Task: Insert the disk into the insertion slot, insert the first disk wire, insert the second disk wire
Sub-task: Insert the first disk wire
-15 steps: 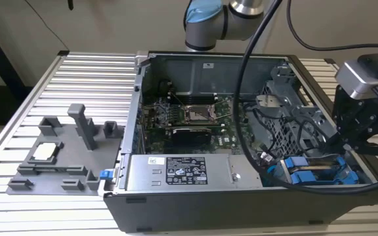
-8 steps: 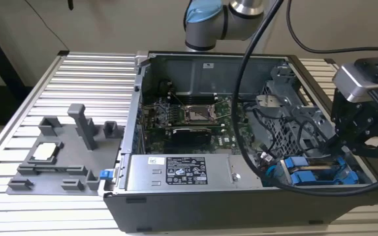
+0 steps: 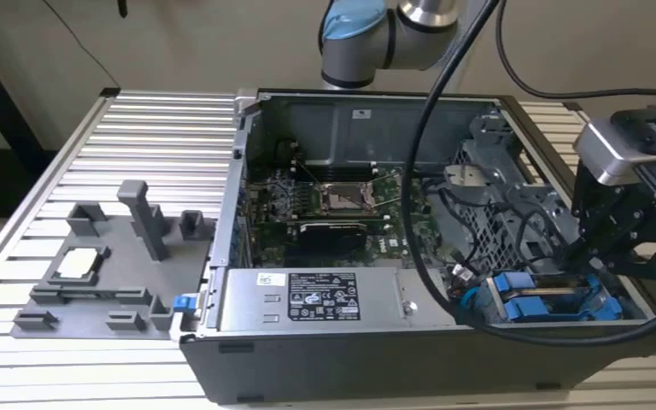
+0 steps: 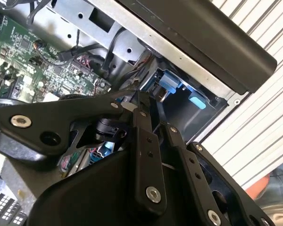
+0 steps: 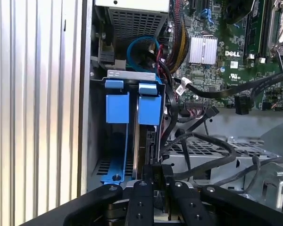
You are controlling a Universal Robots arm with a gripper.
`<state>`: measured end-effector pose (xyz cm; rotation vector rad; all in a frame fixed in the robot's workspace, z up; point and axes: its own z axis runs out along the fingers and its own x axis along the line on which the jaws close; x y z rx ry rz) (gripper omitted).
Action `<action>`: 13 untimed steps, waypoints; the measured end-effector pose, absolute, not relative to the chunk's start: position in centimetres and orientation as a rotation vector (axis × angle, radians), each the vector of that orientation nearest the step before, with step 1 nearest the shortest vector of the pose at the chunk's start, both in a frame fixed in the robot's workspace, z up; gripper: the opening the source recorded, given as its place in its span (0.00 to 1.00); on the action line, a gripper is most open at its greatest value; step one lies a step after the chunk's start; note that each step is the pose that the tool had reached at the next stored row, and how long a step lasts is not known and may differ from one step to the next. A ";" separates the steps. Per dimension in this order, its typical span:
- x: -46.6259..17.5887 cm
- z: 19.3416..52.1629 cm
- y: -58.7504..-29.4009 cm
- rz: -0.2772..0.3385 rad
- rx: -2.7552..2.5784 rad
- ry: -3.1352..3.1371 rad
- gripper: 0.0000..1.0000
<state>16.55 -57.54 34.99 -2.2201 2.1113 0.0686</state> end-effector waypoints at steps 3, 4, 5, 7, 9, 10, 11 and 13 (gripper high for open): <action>16.7 34.8 -57.5 0.069 -2.219 2.113 0.19; 16.7 34.7 -57.5 0.068 -2.218 2.114 0.19; 16.8 34.7 -57.5 0.068 -2.216 2.116 0.19; 16.8 34.6 -57.5 0.068 -2.209 2.123 0.19; 16.8 34.5 -57.5 0.067 -2.199 2.133 0.19; 16.8 34.5 -57.5 0.067 -2.189 2.142 0.19; 16.8 34.4 -57.5 0.066 -2.178 2.153 0.19; 16.8 34.4 -57.5 0.066 -2.168 2.164 0.19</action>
